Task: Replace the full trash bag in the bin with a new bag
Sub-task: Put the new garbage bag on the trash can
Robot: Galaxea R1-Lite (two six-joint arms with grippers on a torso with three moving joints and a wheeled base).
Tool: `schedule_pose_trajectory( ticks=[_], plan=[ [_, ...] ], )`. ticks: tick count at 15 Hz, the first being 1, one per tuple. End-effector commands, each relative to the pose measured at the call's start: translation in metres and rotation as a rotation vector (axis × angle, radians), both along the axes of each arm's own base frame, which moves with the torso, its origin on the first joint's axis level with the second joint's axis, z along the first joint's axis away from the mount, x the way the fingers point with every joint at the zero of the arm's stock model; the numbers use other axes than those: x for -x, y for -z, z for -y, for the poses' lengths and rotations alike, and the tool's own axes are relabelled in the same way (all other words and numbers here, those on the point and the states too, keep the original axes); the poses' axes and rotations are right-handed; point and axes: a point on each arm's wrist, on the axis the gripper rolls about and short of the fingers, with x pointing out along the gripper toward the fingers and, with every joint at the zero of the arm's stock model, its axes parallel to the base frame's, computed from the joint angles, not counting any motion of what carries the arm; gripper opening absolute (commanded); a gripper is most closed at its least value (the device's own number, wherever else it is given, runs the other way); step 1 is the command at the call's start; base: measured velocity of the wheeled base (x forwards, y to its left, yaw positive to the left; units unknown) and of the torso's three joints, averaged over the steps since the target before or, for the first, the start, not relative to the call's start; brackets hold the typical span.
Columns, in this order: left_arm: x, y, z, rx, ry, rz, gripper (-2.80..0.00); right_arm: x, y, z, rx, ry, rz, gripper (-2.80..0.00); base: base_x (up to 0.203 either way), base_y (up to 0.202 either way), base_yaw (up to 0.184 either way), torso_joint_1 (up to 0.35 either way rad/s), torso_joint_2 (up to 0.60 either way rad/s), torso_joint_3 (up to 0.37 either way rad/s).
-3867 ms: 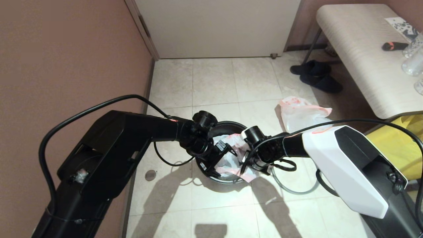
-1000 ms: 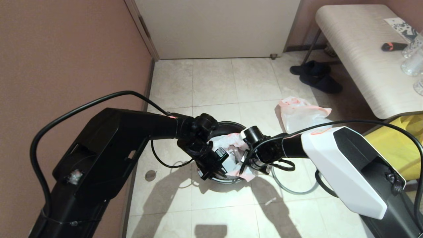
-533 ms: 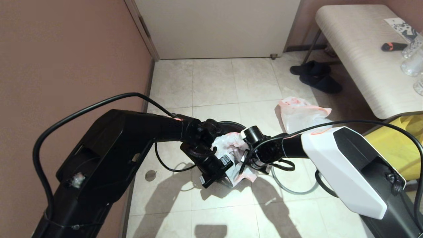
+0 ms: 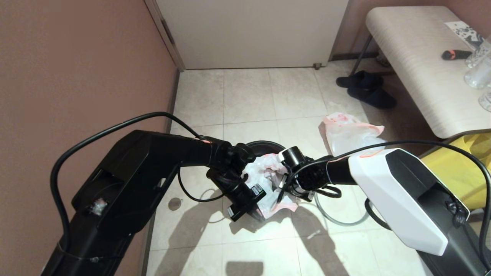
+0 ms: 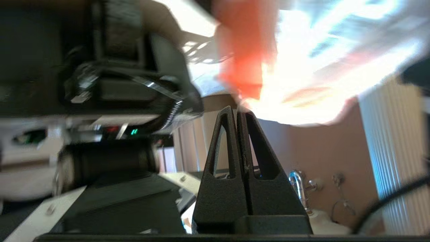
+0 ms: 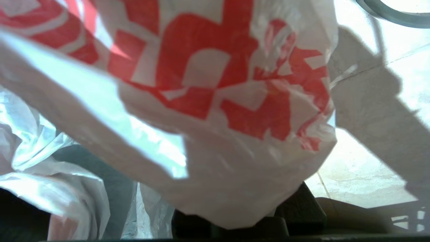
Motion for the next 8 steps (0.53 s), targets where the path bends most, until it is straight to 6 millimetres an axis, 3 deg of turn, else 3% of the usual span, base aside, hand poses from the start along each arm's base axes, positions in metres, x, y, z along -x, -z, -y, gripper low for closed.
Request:
schedule_pose_trajectory(
  ticks=[1,6,8],
  plan=[
    [0.001,0.003,-0.006,-0.023,-0.014,-0.045,-2.80,-0.001,0.006,0.001,0.006,0.005,-0.009,-2.80,0.000,0.000,0.000,0.000,0.00,0.000],
    [0.002,-0.002,-0.014,-0.037,-0.010,-0.062,-2.80,-0.001,0.005,0.003,0.002,0.005,-0.010,-2.80,0.000,0.000,0.000,0.000,0.00,0.000],
    [0.014,-0.036,-0.021,-0.026,0.005,-0.037,-2.80,-0.002,0.005,0.003,0.001,0.001,-0.010,-2.80,0.000,0.000,0.000,0.000,0.00,0.000]
  ],
)
